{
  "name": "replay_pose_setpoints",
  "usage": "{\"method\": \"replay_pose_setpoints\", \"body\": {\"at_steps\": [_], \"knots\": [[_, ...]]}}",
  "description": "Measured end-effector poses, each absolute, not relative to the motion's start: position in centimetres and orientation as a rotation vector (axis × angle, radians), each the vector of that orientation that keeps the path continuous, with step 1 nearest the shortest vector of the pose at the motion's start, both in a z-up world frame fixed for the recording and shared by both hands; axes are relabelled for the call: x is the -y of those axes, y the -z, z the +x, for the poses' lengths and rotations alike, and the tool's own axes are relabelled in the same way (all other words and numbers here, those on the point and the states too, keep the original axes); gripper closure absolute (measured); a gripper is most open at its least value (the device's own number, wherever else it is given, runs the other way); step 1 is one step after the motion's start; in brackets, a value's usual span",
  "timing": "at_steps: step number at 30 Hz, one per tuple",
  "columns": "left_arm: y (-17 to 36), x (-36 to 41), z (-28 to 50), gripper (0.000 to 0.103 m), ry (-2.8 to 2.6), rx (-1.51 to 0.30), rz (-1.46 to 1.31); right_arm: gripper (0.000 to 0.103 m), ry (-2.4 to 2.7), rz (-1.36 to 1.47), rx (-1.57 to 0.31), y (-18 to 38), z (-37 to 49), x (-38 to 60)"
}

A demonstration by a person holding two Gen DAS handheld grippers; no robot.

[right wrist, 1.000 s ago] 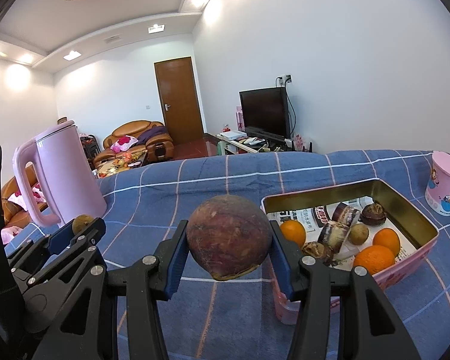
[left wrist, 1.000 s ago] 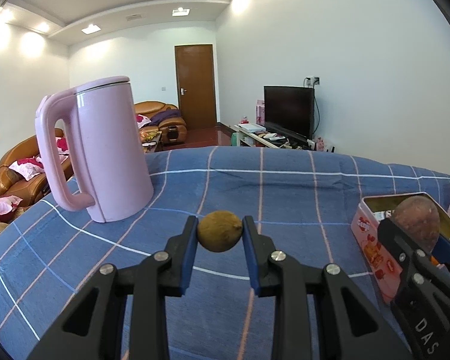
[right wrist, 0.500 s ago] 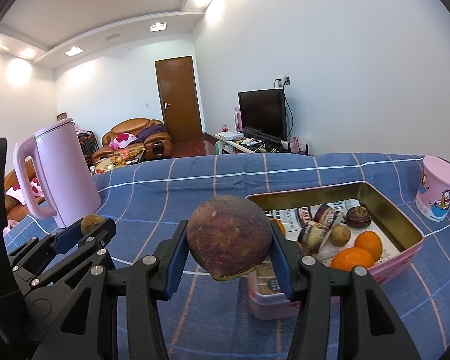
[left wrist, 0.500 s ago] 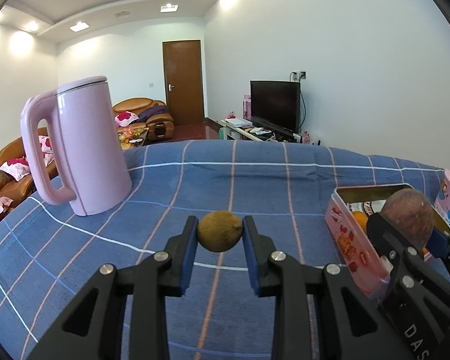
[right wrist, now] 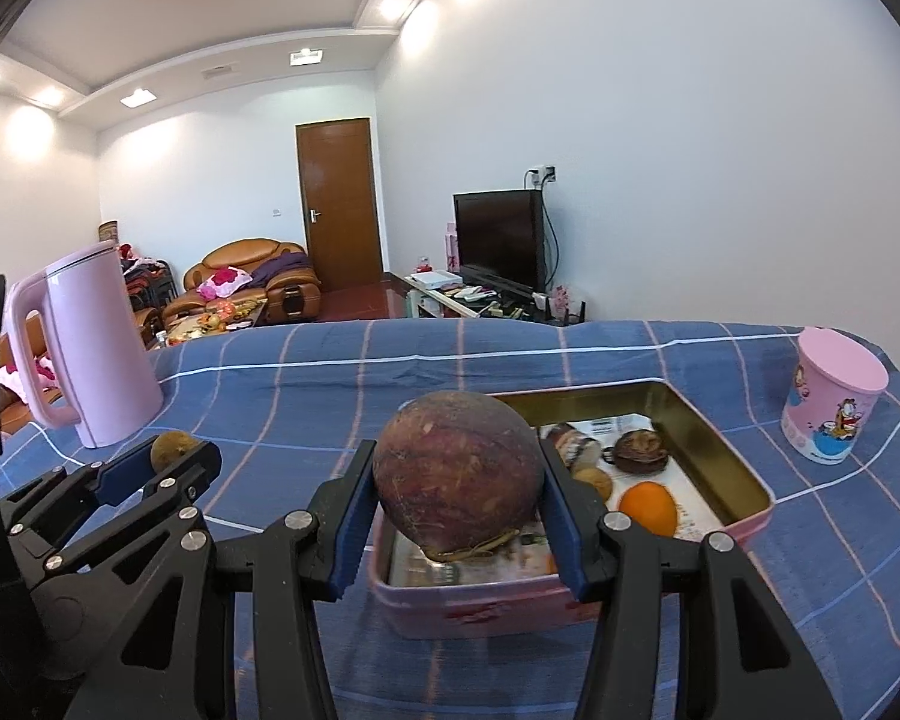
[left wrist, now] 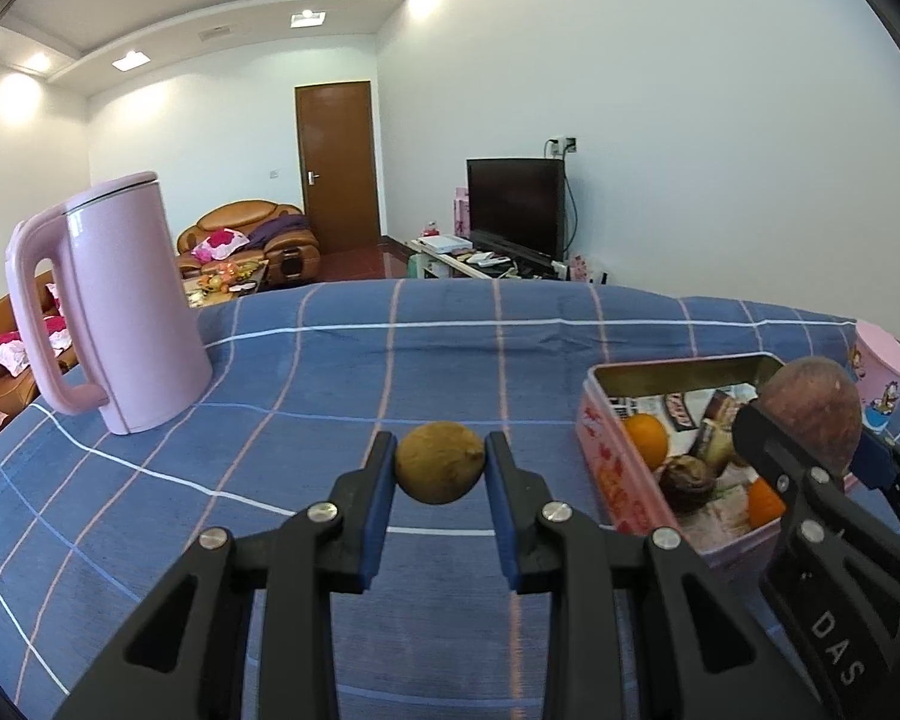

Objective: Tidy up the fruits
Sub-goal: 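Carry the brown fruit in the left tool and purple fruit in the right tool over the tin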

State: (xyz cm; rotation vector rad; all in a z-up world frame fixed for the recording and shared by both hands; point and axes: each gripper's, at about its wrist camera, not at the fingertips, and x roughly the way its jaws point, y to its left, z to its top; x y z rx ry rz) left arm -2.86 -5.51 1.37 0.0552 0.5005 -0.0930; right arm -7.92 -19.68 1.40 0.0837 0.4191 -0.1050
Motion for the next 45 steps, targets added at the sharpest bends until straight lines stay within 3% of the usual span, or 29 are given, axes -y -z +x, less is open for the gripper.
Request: {"method": "replay_pose_setpoints", "body": {"at_steps": [45], "knots": [[-0.7,18.6,-0.2,0.072,0.289,-0.608,0.068,0.05,0.288,0.056,-0.476,-1.2,-6.0,31.0]]}}
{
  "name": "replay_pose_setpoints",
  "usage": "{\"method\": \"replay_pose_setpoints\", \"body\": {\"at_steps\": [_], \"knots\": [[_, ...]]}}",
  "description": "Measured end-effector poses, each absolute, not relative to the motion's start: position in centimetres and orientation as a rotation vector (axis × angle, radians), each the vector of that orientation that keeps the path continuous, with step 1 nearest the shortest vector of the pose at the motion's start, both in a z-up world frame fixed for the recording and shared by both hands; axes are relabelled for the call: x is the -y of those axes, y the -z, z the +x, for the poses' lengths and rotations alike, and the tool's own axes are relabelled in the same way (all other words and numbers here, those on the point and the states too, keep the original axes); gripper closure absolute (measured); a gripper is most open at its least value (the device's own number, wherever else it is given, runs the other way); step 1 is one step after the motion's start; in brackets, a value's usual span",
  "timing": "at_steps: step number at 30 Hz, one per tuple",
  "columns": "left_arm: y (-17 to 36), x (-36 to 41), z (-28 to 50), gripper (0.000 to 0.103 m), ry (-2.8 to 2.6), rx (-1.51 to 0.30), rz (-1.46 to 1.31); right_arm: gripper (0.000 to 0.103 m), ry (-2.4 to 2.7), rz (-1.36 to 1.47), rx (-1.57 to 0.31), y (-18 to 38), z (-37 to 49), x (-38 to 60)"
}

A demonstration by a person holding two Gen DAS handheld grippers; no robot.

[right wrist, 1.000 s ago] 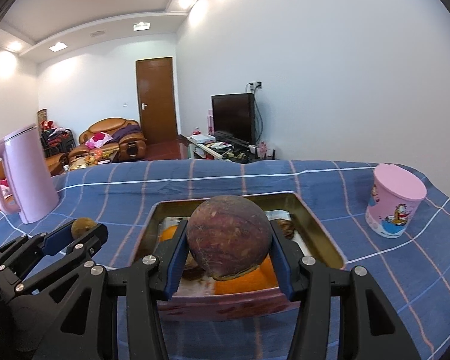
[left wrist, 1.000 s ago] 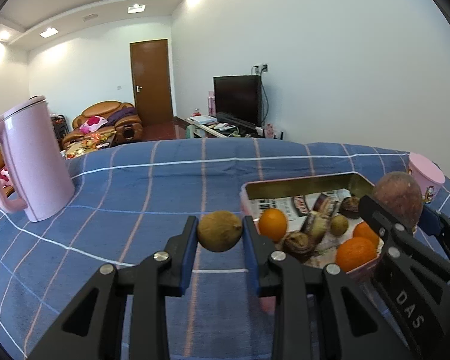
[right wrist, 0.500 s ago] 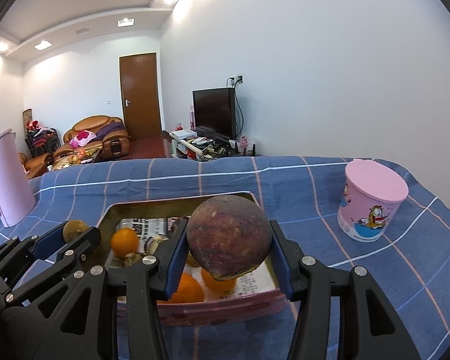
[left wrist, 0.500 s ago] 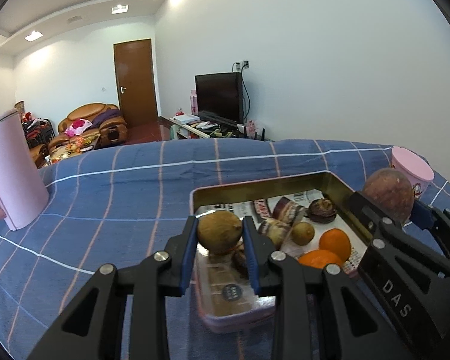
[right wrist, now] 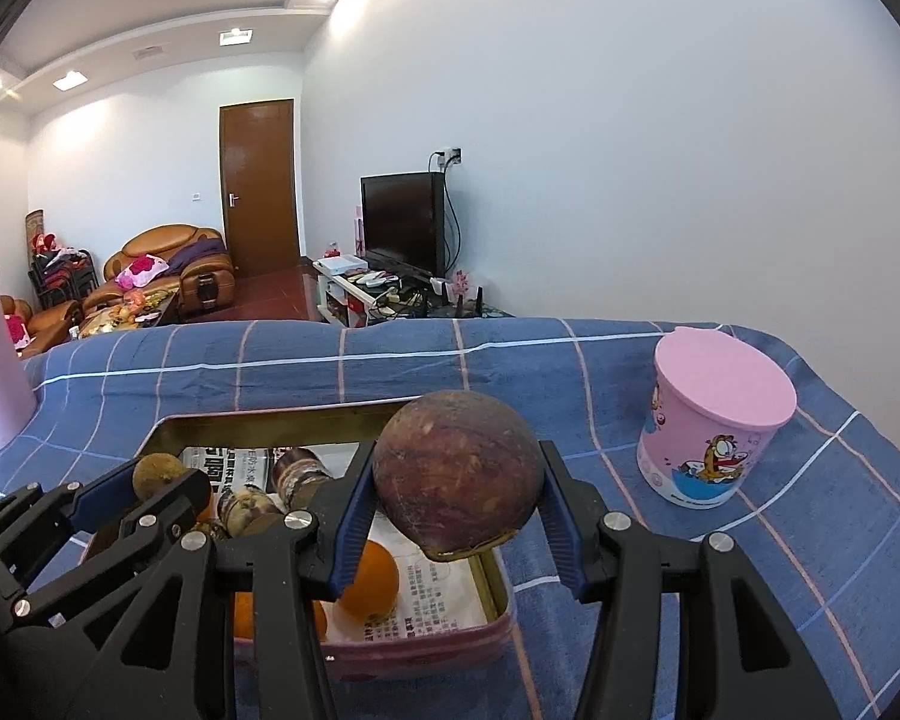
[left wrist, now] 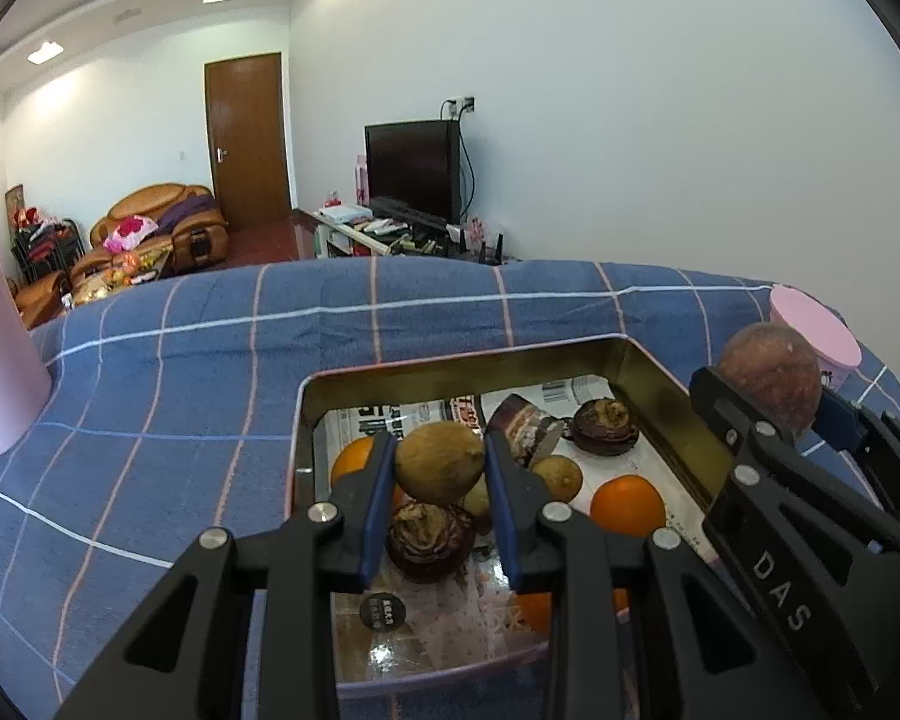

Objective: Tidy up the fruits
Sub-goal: 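Carry the brown fruit in the left tool and purple fruit in the right tool over the tin, then open both tools to drop the brown and purple fruits into the tin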

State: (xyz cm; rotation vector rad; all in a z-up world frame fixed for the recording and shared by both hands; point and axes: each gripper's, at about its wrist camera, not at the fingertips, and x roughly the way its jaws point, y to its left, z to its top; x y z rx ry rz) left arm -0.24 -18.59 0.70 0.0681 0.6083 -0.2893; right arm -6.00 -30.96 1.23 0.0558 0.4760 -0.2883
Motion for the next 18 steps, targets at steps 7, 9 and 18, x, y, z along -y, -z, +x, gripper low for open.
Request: {"method": "replay_pose_setpoints", "body": {"at_steps": [7,9,18], "knots": [[0.3,18.3,1.9,0.072,0.294,-0.703,0.016,0.05,0.236,0.04,-0.525,-0.9,-3.9,30.8],[0.7,18.3,2.3,0.072,0.293,-0.728,0.009,0.05,0.218,0.04,-0.543,-0.7,-3.3,30.8],[0.7,18.3,2.0,0.072,0.288,-0.721,0.008,0.05,0.107,0.107,-0.663,0.6,-0.8,31.9]]}}
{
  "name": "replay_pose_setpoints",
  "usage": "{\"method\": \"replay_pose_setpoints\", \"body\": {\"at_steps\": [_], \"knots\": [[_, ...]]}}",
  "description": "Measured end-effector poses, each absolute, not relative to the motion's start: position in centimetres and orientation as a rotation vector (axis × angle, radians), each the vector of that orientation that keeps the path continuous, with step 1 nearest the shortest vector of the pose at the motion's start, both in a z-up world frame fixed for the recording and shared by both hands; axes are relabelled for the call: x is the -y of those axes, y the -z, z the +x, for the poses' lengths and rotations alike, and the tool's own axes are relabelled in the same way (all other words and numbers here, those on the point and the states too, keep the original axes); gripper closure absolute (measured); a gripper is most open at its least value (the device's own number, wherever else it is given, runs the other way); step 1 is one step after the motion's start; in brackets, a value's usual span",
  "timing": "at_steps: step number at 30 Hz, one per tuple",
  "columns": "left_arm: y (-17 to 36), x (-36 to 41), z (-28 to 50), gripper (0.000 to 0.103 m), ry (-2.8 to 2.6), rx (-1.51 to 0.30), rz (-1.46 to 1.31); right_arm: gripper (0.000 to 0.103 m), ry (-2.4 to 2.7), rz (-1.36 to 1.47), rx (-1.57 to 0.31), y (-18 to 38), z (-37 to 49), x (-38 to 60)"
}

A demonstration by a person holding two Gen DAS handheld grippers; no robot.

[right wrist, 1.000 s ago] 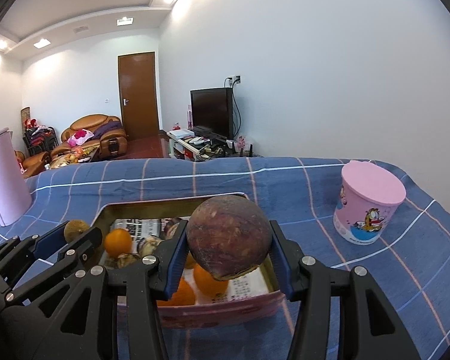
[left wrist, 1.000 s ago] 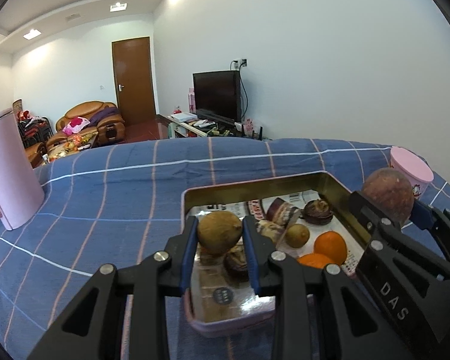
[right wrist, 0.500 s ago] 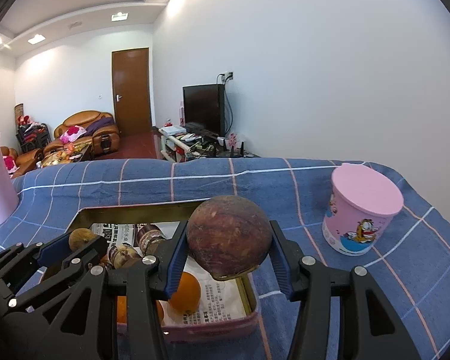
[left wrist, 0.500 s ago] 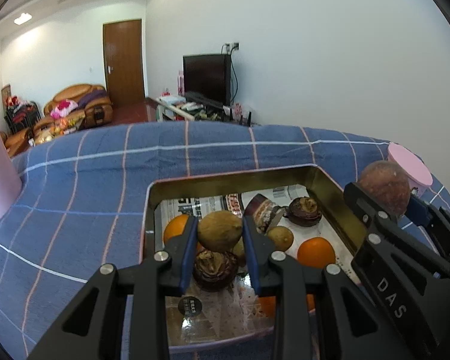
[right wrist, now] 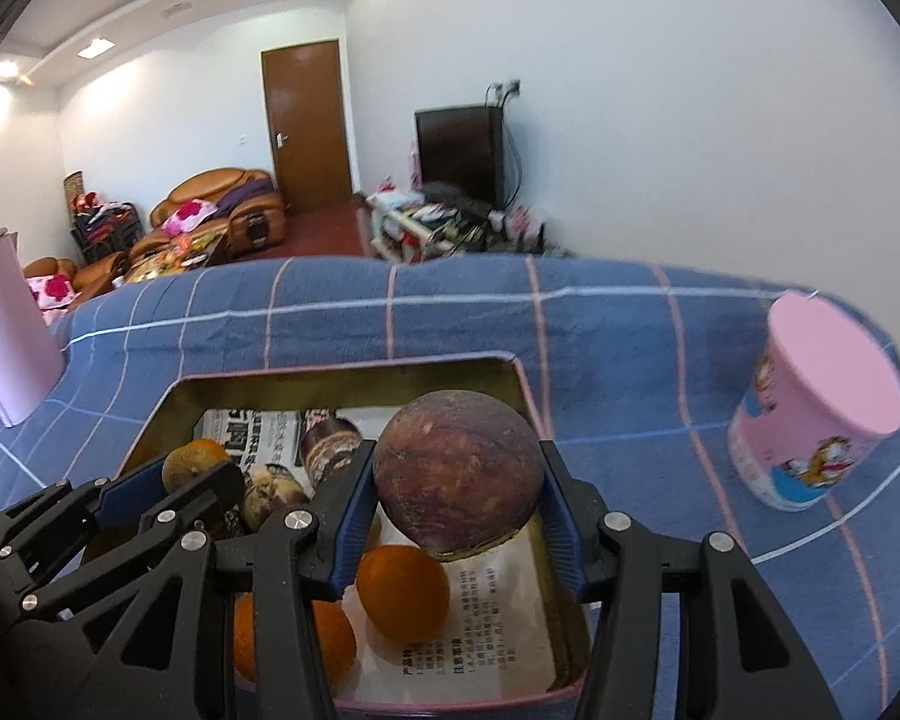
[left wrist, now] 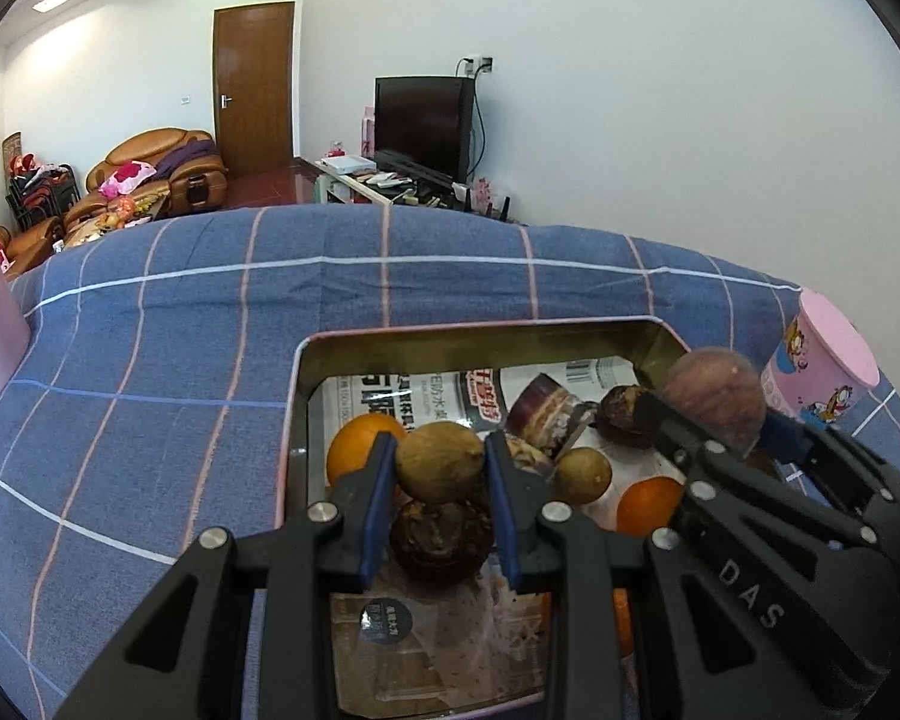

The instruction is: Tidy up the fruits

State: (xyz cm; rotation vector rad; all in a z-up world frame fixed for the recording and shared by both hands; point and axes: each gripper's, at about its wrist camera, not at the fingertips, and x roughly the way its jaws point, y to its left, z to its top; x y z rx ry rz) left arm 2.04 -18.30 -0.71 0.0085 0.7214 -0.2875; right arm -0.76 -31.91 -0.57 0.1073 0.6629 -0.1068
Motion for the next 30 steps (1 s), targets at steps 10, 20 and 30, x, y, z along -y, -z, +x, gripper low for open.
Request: {"method": "replay_pose_setpoints", "body": {"at_steps": [10,20,30], "knots": [[0.4,17.5,2.1,0.072,0.273,-0.717,-0.008,0.05,0.051,0.119,-0.686,0.8,0.0,32.0],[0.4,17.4,2.2,0.072,0.29,-0.716,-0.017,0.047,-0.006,0.183,-0.563,-0.1,-2.0,32.9],[-0.3,18.0,0.9,0.009,0.249,-0.644,0.04,0.027,0.162,0.237,-0.294,-2.1,-6.0,34.1]]}}
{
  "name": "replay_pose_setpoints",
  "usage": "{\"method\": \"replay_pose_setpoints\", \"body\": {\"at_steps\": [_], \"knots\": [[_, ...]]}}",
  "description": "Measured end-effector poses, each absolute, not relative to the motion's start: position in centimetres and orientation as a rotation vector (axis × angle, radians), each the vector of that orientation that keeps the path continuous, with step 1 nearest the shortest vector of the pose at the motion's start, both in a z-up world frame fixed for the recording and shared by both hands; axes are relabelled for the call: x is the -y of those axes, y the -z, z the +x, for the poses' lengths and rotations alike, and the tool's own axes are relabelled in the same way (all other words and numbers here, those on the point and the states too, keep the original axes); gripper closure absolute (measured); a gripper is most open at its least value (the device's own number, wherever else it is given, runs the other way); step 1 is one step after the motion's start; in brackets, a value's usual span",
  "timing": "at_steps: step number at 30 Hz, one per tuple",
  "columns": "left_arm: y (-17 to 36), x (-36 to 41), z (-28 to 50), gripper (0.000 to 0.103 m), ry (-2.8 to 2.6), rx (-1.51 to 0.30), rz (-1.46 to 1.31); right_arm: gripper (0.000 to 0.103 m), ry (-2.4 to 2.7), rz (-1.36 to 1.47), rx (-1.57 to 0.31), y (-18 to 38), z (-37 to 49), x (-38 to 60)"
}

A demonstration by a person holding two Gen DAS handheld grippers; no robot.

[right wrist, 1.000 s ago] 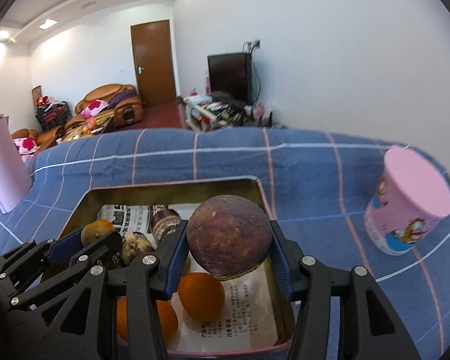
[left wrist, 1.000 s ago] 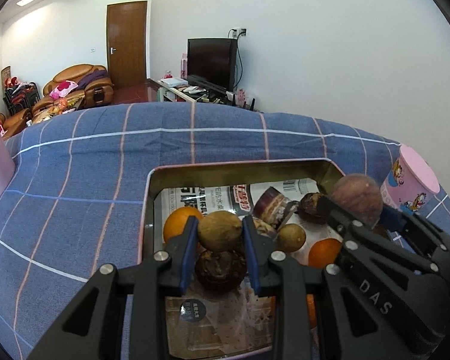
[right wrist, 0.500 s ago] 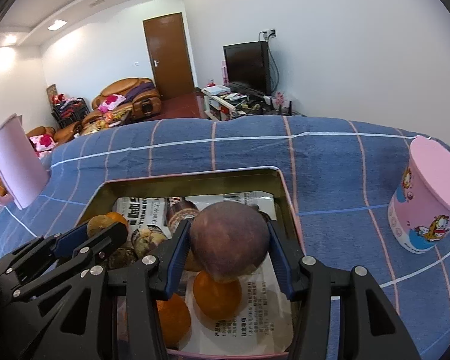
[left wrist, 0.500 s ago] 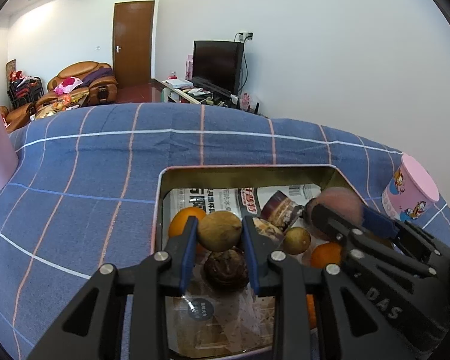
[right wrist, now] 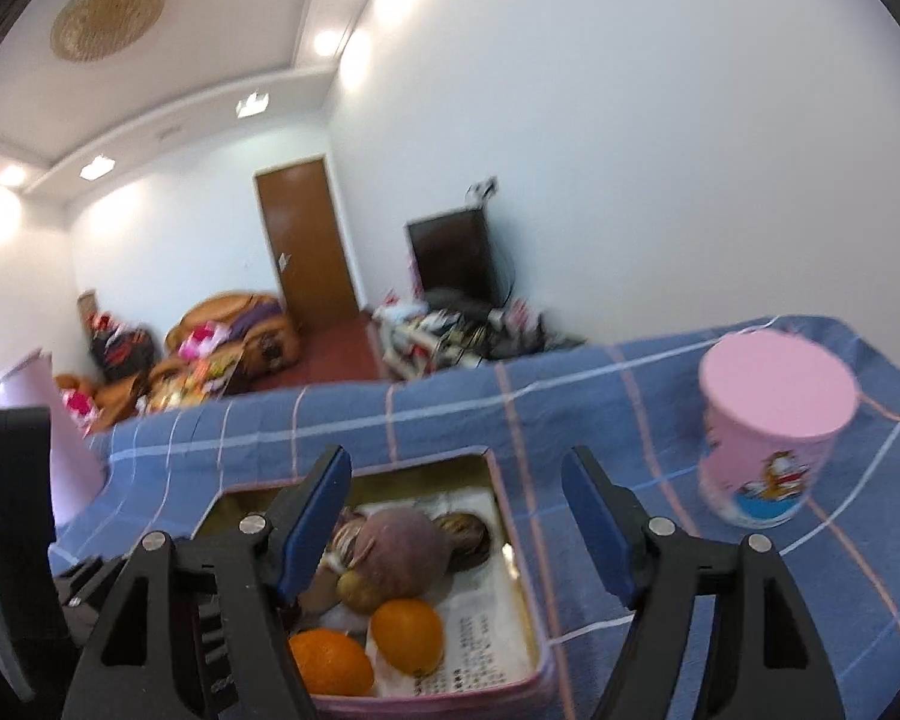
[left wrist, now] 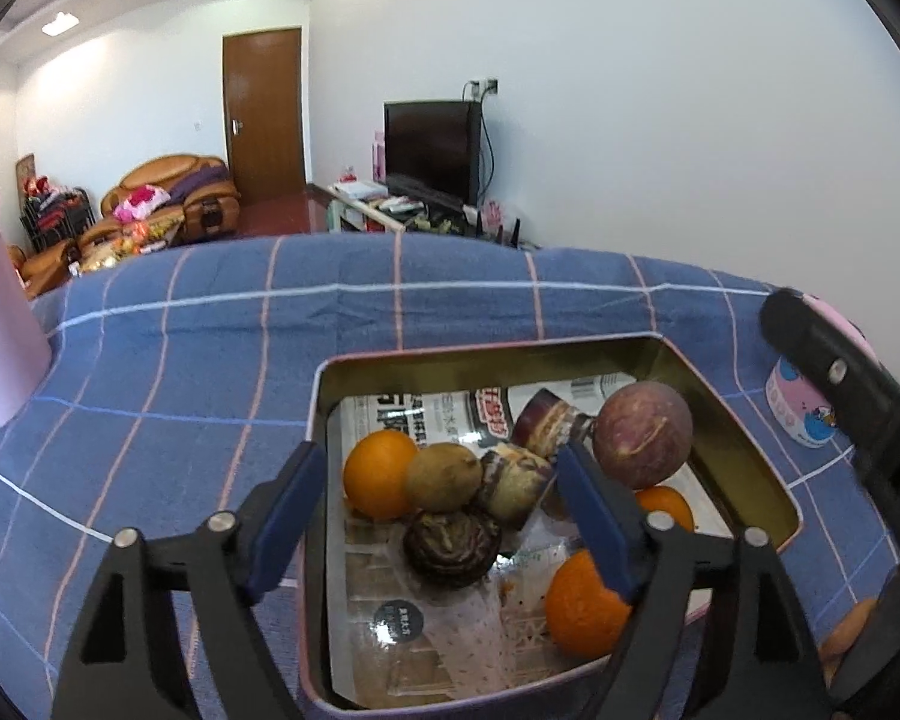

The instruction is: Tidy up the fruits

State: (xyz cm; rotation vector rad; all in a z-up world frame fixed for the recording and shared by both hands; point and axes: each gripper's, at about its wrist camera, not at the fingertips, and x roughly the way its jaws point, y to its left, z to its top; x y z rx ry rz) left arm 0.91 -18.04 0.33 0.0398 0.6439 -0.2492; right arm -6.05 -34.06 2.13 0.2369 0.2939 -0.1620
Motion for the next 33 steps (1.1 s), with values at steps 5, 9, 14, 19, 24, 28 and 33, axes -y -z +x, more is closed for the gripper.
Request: {"method": "replay_pose_setpoints", "body": {"at_steps": [5,9,14,19,24,28,33], "knots": [[-1.4,17.3,-1.0,0.0,0.223,-0.53,0.022,0.02,0.195,0.238,-0.225,-2.6,-7.1,34.3],[-1.6,16.8,-2.1,0.0,0.211,-0.499,0.024,0.02,0.222,0.22,-0.202,-2.8,-7.7,34.0],[-1.8,15.4,-3.2,0.0,0.194,-0.475,0.0,0.02,0.236,0.196,-0.178,-2.9,-9.3,32.7],[-2.0,14.4,-4.4,0.0,0.18,-0.453,-0.014,0.02,0.25,0.169,-0.138,-3.2,-11.3,31.3],[-2.1,13.6,-5.9,0.0,0.17,-0.42,-0.011,0.02,0.28,0.129,-0.07,-3.5,-13.6,30.1],[-2.4,13.2,-7.1,0.0,0.164,-0.385,0.003,0.02,0.299,0.1,-0.031,-3.9,-14.9,29.3],[-2.6,13.3,-7.9,0.0,0.164,-0.358,0.023,0.015,0.317,0.091,-0.001,-4.1,-16.0,29.0]]}}
